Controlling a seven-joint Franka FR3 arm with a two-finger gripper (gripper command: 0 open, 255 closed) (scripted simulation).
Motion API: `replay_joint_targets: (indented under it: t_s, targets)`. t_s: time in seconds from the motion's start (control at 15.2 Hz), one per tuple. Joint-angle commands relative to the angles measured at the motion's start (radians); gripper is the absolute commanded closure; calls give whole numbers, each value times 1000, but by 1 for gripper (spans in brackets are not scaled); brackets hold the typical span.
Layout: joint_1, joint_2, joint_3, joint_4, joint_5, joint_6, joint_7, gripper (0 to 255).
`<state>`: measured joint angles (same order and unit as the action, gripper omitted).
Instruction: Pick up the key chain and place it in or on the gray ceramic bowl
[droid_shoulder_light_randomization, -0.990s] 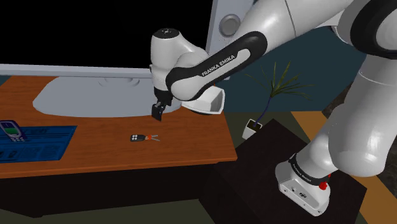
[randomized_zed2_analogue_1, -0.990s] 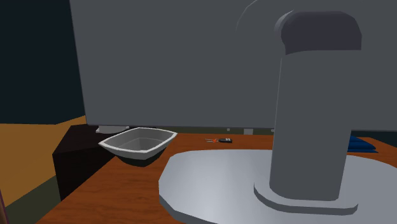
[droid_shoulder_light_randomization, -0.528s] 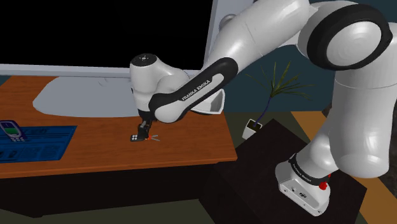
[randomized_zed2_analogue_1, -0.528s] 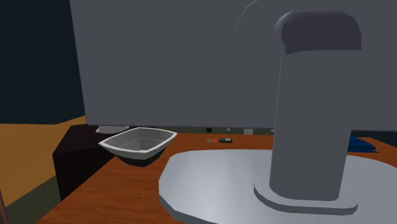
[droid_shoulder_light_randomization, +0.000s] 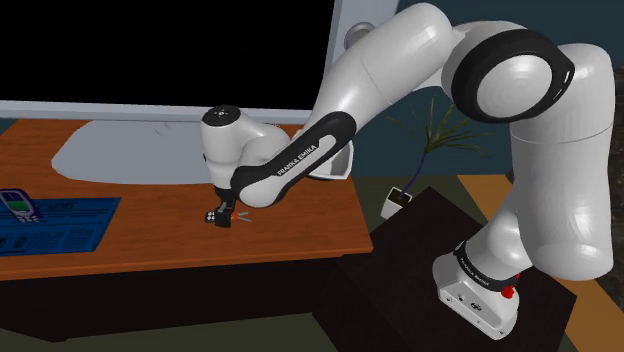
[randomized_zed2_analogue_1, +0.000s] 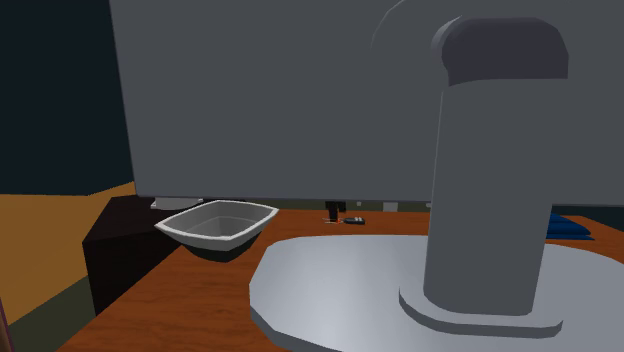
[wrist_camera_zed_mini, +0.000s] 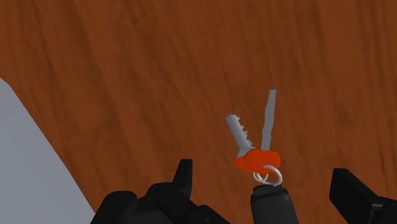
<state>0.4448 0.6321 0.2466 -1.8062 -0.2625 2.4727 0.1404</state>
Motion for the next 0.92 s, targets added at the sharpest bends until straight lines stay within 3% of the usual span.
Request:
replay_joint_targets:
  t_s: [0.0, 0.46, 0.53, 0.86]
  targets:
    - [4, 14, -4, 3, -5, 11, 4, 0]
    - [4, 14, -4, 3, -5, 11, 4, 0]
    - [4, 14, -4, 3, -5, 11, 4, 255]
    - [4, 13, -4, 2, -5, 12, 4, 255]
